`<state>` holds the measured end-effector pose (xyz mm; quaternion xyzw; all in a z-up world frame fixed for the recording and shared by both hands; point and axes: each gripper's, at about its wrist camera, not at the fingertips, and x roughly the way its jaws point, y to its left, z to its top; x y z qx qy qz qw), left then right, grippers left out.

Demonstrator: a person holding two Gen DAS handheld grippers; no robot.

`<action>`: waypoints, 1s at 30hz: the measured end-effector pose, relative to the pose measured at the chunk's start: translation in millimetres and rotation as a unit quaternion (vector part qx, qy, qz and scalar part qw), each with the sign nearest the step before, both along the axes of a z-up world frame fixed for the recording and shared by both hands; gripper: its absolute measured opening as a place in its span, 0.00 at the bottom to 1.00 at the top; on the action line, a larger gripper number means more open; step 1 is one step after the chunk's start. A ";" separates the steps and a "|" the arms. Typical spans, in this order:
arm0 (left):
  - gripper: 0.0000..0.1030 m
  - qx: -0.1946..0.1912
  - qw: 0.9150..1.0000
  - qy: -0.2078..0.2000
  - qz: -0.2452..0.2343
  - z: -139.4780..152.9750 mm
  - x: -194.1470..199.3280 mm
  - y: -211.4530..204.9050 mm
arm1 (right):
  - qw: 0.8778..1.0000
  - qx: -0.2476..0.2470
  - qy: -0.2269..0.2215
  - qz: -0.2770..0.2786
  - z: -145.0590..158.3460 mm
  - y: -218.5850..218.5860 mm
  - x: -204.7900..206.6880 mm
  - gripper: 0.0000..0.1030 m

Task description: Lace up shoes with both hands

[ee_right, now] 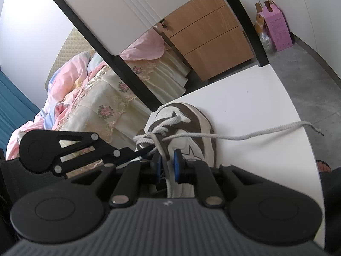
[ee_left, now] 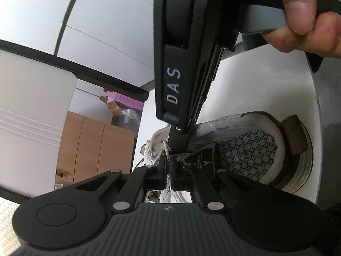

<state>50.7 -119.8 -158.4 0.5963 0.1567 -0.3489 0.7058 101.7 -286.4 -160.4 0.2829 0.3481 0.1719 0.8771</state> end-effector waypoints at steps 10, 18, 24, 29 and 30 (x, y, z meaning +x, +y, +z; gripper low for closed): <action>0.03 -0.016 0.997 0.073 0.005 29.8 19.8 -1.9 | 0.988 -0.134 -0.059 0.048 13.9 28.0 -8.6 0.13; 0.03 -0.012 0.997 0.074 0.007 14.4 17.2 1.7 | 0.995 -0.079 -0.036 0.050 9.1 14.3 -3.7 0.15; 0.03 -0.031 0.996 0.083 0.011 24.5 40.9 -3.0 | 0.989 0.144 0.040 -0.011 -13.7 -36.5 6.6 0.22; 0.03 -0.040 0.996 0.076 0.019 24.7 38.4 -4.9 | 0.936 0.320 0.097 -0.106 -47.8 -64.9 6.1 0.22; 0.03 -0.043 0.996 0.078 0.023 25.4 39.5 -5.9 | 0.931 0.332 0.105 -0.112 -51.0 -65.3 7.9 0.22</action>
